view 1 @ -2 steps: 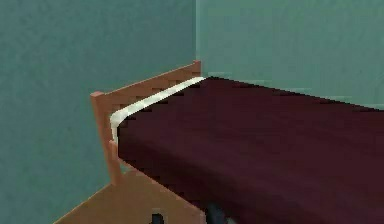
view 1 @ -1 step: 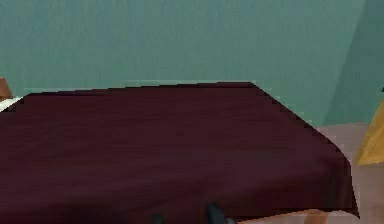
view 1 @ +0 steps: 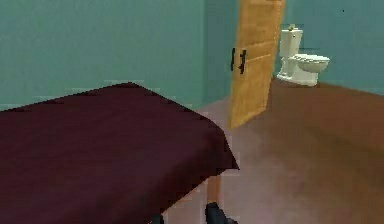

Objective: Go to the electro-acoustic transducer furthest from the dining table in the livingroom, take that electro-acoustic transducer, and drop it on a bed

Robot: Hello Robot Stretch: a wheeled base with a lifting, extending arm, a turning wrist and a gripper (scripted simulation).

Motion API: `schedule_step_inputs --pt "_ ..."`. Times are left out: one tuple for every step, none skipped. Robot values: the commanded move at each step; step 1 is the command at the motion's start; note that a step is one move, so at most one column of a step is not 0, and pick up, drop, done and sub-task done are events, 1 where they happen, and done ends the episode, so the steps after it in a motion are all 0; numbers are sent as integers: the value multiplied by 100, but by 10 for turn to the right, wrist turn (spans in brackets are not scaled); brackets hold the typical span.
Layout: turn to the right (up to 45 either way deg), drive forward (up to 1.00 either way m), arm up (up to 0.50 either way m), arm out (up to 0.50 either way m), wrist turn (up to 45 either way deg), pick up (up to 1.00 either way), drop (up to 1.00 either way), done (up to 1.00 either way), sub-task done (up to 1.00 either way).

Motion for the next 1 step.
schedule_step_inputs --pt "0 20 0 0 0 0 0 0 0"
